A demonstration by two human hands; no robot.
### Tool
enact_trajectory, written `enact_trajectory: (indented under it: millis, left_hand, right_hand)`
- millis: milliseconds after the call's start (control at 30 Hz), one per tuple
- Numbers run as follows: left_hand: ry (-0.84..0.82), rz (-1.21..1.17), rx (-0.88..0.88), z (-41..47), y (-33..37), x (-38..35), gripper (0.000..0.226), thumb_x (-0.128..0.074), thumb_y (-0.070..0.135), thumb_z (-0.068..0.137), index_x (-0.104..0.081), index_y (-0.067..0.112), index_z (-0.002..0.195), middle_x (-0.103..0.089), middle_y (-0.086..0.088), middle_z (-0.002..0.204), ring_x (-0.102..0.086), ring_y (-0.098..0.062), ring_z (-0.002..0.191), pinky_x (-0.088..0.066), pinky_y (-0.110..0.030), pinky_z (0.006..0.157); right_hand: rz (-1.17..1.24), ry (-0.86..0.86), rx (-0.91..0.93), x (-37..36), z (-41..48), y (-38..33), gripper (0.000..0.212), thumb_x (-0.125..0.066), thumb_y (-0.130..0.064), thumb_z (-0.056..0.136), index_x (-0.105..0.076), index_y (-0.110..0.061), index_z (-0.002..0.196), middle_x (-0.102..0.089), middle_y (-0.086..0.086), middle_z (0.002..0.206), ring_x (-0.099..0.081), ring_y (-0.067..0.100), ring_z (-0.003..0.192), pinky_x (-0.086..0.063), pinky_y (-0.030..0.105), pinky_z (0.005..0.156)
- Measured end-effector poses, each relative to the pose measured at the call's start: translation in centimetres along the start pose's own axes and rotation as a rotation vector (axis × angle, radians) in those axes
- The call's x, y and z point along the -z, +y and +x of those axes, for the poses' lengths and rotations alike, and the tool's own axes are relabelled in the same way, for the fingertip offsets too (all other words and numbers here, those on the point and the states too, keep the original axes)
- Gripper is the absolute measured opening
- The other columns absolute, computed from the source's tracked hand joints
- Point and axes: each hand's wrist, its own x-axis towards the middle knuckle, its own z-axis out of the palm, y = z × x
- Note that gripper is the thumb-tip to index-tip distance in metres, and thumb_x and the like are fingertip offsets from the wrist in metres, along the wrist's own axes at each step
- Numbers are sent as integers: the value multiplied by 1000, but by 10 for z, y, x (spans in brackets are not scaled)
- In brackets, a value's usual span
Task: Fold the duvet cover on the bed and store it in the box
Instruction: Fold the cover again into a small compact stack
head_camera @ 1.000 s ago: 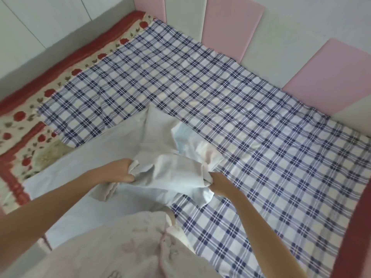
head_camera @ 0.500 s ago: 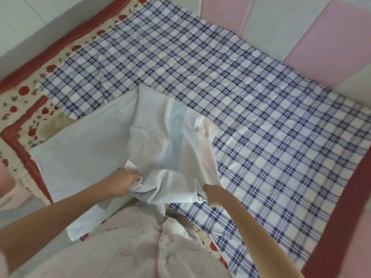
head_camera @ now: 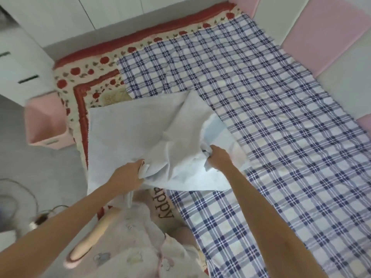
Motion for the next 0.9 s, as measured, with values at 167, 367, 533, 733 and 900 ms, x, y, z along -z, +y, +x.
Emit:
enact_trajectory:
  millis: [167, 367, 533, 733, 900]
  left_hand:
    - [-382, -266, 58, 6, -2, 10, 18, -65, 12, 76, -56, 17, 90, -57, 12, 78, -56, -12, 75, -42, -19, 65]
    - [-822, -384, -3, -3, -32, 59, 17, -76, 22, 77, -69, 18, 92, -71, 8, 85, -66, -9, 81, -51, -21, 76]
    - [-785, -155, -97, 1, -63, 67, 33, -81, 24, 69, -60, 23, 94, -66, 10, 89, -64, -8, 82, -51, -17, 75]
    - [-480, -29, -202, 15, -181, 81, 36, -72, 19, 74, -54, 22, 105, -62, 4, 94, -60, -10, 81, -45, -18, 67]
    - [-317, 128, -362, 22, -253, 101, 23, -72, 30, 75, -52, 22, 84, -58, 9, 75, -59, -18, 72, -44, -32, 62]
  right_hand:
    - [180, -665, -26, -44, -5, 13, 20, -61, -20, 85, -58, -12, 103, -65, 11, 93, -64, 24, 86, -50, 29, 70]
    - [-17, -1181, -176, -19, -8, 34, 99, -91, -44, 46, -53, -3, 128, -62, 17, 124, -60, 30, 114, -42, 43, 106]
    - [-80, -967, -279, -51, -32, -10, 62, -79, -38, 73, -54, -8, 122, -58, 10, 121, -56, 26, 111, -45, 33, 96]
    - [-61, -648, -356, -138, -71, -107, 32, -64, -35, 82, -51, -13, 102, -46, 0, 83, -44, 13, 69, -35, 21, 58]
    - [48, -477, -410, -167, -102, -185, 16, -66, -24, 77, -55, -12, 80, -54, 3, 76, -57, 22, 69, -41, 24, 53]
